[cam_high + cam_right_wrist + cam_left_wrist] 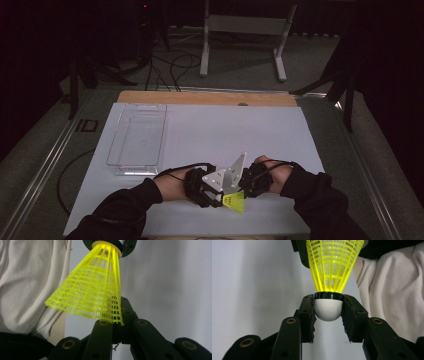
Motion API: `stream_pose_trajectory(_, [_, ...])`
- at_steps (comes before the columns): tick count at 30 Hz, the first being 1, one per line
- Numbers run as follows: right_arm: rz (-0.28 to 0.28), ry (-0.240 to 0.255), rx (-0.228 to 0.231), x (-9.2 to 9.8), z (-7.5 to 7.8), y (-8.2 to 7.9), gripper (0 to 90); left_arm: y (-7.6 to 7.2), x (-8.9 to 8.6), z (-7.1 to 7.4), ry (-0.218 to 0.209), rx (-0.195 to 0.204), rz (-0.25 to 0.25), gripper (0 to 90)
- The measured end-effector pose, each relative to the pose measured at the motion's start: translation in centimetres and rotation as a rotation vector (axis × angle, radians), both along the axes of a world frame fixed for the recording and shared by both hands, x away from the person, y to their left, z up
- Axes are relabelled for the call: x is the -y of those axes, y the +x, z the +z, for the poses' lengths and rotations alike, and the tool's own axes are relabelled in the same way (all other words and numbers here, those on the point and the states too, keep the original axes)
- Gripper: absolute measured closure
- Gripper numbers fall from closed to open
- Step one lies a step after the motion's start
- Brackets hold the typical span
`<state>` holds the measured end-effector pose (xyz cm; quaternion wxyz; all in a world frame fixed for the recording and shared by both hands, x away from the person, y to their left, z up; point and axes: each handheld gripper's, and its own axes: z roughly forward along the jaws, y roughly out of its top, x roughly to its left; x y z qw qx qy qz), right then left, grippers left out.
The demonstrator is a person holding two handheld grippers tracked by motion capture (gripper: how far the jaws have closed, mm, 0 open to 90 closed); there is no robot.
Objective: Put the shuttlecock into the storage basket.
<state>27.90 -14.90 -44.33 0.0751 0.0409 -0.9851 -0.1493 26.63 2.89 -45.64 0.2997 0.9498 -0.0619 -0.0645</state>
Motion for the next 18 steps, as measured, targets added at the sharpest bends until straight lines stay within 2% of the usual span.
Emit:
stream_pose_trajectory(5, [0.012, -0.003, 0.003, -0.23, -0.19, -0.04, 89.7, 0.12, 0.16, -0.03, 0.027, 0.012, -0.025, 65.0])
stream_pose_trajectory(9, [0.008, 0.018, 0.009, -0.14, -0.17, -0.04, 89.1, 0.16, -0.02, 0.17, 0.024, 0.012, -0.024, 65.2])
stream_pose_trajectory(10, [0.007, 0.020, 0.017, -0.12, -0.12, -0.08, 88.9, 0.24, -0.06, 0.22, 0.021, -0.001, -0.024, 65.2])
stream_pose_trajectory(12, [-0.013, 0.014, 0.014, -0.16, 0.10, -0.20, 87.5, 0.31, -0.07, 0.34, 0.024, 0.008, -0.028, 65.2])
stream_pose_trajectory(13, [-0.011, 0.017, 0.032, -0.18, 0.17, -0.25, 82.3, 0.30, -0.07, 0.37, 0.033, -0.005, -0.032, 65.2])
stream_pose_trajectory(14, [-0.018, 0.023, 0.038, -0.14, 0.27, -0.37, 74.7, 0.34, -0.03, 0.42, 0.032, 0.007, -0.033, 65.3])
stream_pose_trajectory(16, [-0.014, 0.039, 0.074, -0.05, 0.36, -0.78, 61.4, 0.40, -0.15, 0.52, 0.046, -0.004, -0.019, 65.3])
stream_pose_trajectory(17, [-0.012, 0.056, 0.080, -0.04, 0.34, -0.82, 53.9, 0.46, -0.22, 0.57, 0.044, -0.008, -0.011, 65.3])
stream_pose_trajectory(18, [-0.015, 0.057, 0.079, -0.05, 0.36, -0.84, 51.1, 0.57, -0.30, 0.64, 0.055, -0.011, -0.015, 65.3])
